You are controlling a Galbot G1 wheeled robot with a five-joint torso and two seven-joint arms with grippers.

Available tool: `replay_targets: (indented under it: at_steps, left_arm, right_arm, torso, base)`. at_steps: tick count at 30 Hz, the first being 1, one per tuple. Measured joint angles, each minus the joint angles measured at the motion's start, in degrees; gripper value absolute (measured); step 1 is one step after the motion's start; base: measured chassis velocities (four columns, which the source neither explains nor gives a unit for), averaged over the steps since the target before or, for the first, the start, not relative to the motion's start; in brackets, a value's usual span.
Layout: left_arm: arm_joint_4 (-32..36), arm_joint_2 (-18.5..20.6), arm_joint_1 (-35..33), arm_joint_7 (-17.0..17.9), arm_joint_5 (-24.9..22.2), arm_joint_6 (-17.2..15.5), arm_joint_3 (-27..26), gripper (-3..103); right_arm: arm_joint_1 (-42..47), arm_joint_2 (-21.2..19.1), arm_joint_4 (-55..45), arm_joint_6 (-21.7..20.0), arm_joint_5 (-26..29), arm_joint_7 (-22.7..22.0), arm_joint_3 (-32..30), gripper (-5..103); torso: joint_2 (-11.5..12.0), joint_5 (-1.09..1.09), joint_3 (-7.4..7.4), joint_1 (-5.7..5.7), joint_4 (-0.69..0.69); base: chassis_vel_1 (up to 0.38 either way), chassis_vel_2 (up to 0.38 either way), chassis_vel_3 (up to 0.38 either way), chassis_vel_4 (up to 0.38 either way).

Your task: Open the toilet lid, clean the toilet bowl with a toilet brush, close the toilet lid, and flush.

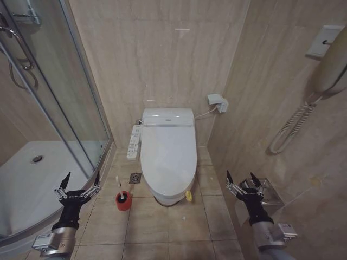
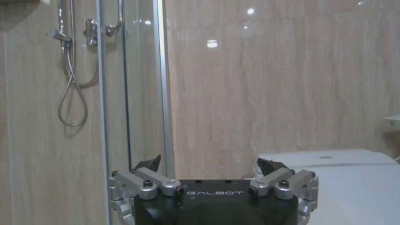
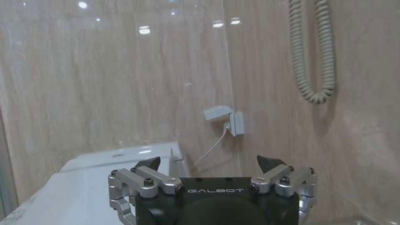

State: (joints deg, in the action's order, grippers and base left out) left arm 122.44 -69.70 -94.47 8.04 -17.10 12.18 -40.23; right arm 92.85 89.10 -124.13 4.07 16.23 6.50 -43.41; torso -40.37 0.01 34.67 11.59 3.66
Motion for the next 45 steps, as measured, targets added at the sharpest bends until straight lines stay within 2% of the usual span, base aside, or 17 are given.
replay_targets:
  at_steps: [11, 21, 24, 29, 33, 38, 45]
  left_arm:
    - [0.0, 0.0, 0.02, 0.0, 0.0, 0.0, 0.0, 100]
    - [0.0, 0.0, 0.04, 0.0, 0.0, 0.0, 0.0, 100]
    - [0.0, 0.0, 0.02, 0.0, 0.0, 0.0, 0.0, 100]
    - [0.0, 0.0, 0.01, 0.0, 0.0, 0.0, 0.0, 100]
    - [0.0, 0.0, 0.04, 0.0, 0.0, 0.0, 0.0, 100]
    - [0.0, 0.0, 0.04, 0.0, 0.0, 0.0, 0.0, 100]
    - [0.0, 0.0, 0.03, 0.0, 0.0, 0.0, 0.0, 100]
  right_arm:
    - [0.1, 0.14, -0.14, -0.3, -0.09, -2.24, 0.13, 100]
    - [0.48, -0.78, 0.79, 1.36, -2.0, -2.59, 0.26, 100]
    - [1.04, -2.34, 1.64, 0.21, -5.92, -1.88, 1.13, 100]
    - [1.32, -4.77, 3.39, -0.27, -8.15, -0.93, 2.88, 100]
    - [0.9, -7.79, 6.66, 0.35, -9.53, -2.7, 6.98, 100]
    - [0.79, -8.46, 9.0, 1.15, -9.99, -2.72, 8.81, 100]
    - [0.08, -9.53, 15.92, 3.5, -12.08, -0.36, 12.07, 100]
  torso:
    - [-0.01, 0.0, 0.01, 0.03, 0.0]
    - [0.02, 0.0, 0.02, 0.04, 0.02]
    - [0.0, 0.0, 0.0, 0.01, 0.02]
    - [0.0, 0.0, 0.01, 0.01, 0.0]
    - [0.0, 0.0, 0.02, 0.04, 0.0]
    - [0.0, 0.0, 0.02, 0.04, 0.02]
    - [0.0, -0.01, 0.02, 0.04, 0.01]
  base:
    - [-0.061, 0.065, 0.077, -0.073]
    - [-0.076, 0.085, 0.092, -0.087]
    - [0.061, -0.049, -0.034, 0.056]
    - [0.016, -0.004, -0.006, 0.011]
    - [0.0, 0.0, 0.0, 0.0]
    - [0.0, 0.0, 0.0, 0.0]
    - [0.0, 0.0, 0.0, 0.0]
